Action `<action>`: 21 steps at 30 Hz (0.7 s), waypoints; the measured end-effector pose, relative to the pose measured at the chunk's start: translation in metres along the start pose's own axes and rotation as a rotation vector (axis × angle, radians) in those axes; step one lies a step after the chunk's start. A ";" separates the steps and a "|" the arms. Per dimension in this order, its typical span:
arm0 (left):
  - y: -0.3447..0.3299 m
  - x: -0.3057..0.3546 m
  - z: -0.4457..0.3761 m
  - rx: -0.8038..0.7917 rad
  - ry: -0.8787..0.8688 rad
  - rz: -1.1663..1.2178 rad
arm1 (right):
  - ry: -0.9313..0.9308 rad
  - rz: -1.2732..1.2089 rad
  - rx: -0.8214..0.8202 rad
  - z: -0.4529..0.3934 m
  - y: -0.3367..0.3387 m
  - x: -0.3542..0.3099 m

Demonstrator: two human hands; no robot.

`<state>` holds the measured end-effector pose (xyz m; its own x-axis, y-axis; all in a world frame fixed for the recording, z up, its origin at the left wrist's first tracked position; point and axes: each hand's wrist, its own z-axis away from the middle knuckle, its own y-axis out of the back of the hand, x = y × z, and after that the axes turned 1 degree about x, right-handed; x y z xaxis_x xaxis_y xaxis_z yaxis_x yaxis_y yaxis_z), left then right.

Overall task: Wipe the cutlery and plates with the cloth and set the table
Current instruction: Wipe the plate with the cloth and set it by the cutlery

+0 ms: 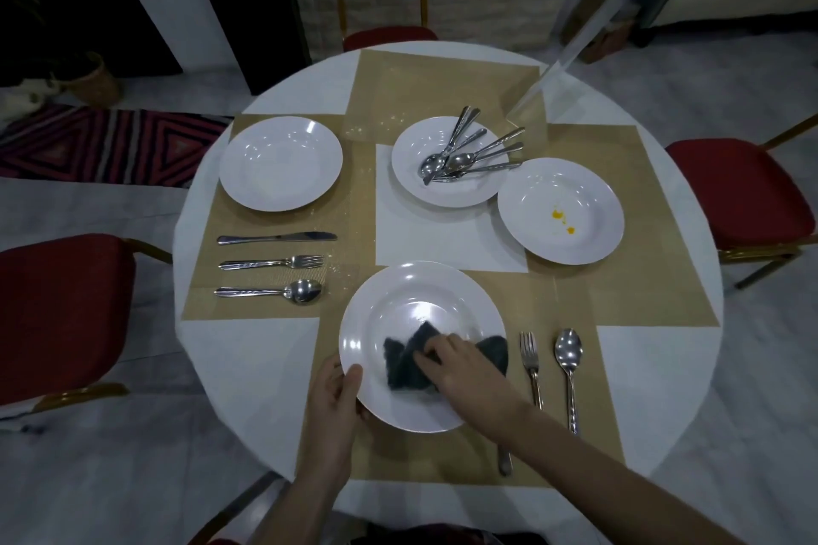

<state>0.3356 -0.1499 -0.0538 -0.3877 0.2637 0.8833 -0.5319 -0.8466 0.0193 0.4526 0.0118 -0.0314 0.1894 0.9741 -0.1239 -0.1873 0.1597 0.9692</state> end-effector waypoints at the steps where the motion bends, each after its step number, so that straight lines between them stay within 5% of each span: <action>1: 0.002 0.001 -0.001 0.027 -0.004 0.012 | 0.048 0.025 0.007 0.004 0.004 -0.002; 6: 0.011 0.002 -0.001 0.072 -0.033 0.003 | -0.128 0.178 0.032 0.016 0.026 0.026; 10: 0.007 -0.002 0.004 0.055 -0.009 -0.011 | 0.084 0.037 -0.101 0.016 0.009 0.010; 15: 0.002 -0.006 0.011 0.044 0.013 -0.051 | 0.163 -0.124 0.034 0.002 -0.018 -0.034; 21: -0.003 -0.007 0.022 0.000 0.023 -0.028 | 0.155 0.082 0.100 -0.026 -0.016 -0.019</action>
<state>0.3563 -0.1589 -0.0494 -0.3901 0.2980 0.8712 -0.5427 -0.8388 0.0439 0.4270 -0.0049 -0.0498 0.0252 0.9974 -0.0671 -0.0982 0.0692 0.9928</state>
